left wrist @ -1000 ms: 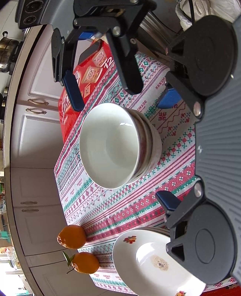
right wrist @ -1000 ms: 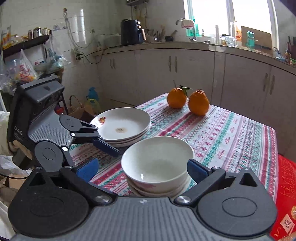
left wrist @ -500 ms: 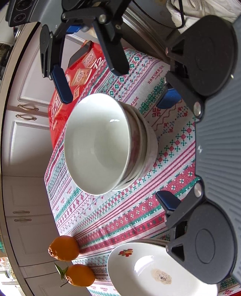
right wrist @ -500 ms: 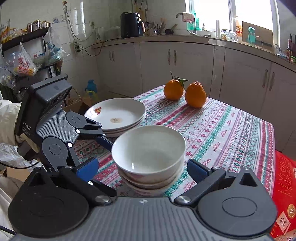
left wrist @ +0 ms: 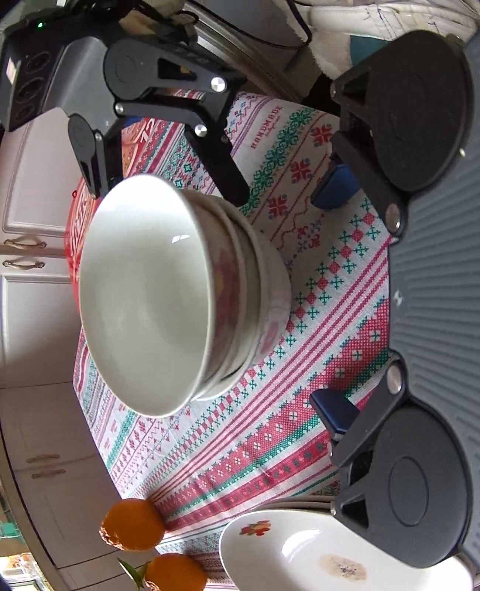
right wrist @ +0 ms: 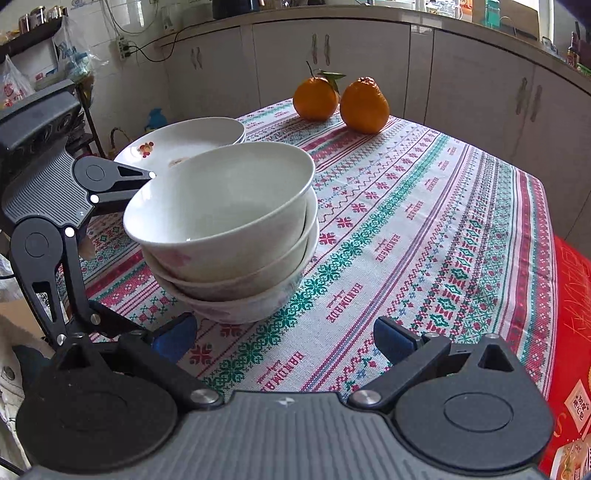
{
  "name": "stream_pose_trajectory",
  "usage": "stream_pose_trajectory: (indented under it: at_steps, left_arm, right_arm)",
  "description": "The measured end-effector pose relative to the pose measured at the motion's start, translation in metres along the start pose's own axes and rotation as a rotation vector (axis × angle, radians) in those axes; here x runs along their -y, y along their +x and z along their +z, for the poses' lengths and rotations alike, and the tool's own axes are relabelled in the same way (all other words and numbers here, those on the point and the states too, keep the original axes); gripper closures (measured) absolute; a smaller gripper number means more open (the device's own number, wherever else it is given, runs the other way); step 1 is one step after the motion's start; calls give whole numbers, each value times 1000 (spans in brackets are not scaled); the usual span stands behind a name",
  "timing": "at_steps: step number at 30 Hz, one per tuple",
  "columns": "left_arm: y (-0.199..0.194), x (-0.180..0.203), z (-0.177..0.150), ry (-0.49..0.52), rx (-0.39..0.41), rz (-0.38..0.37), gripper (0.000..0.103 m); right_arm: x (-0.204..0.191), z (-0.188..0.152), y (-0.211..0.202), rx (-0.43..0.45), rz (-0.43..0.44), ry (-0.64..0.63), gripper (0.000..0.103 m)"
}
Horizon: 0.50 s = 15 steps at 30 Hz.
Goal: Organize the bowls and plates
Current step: 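Grasp the bowl stack rim with the left gripper while the right gripper grasps the opposite rim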
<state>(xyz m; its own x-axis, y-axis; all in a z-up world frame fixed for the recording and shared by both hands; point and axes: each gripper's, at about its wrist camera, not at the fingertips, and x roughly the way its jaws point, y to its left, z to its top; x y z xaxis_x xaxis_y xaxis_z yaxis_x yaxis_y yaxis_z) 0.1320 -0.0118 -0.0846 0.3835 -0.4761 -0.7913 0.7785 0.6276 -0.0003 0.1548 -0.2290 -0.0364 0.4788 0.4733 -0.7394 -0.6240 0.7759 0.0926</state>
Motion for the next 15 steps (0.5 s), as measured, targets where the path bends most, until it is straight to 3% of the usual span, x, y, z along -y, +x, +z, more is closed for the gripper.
stream_pose_trajectory:
  at_steps: [7, 15]
  left_arm:
    - [-2, -1, -12, 0, 90, 7, 0]
    - [4, -7, -2, 19, 88, -13, 1]
  right_arm:
    - [-2, -2, 17, -40, 7, -59, 0]
    - [-5, 2, 23, -52, 9, -138, 0]
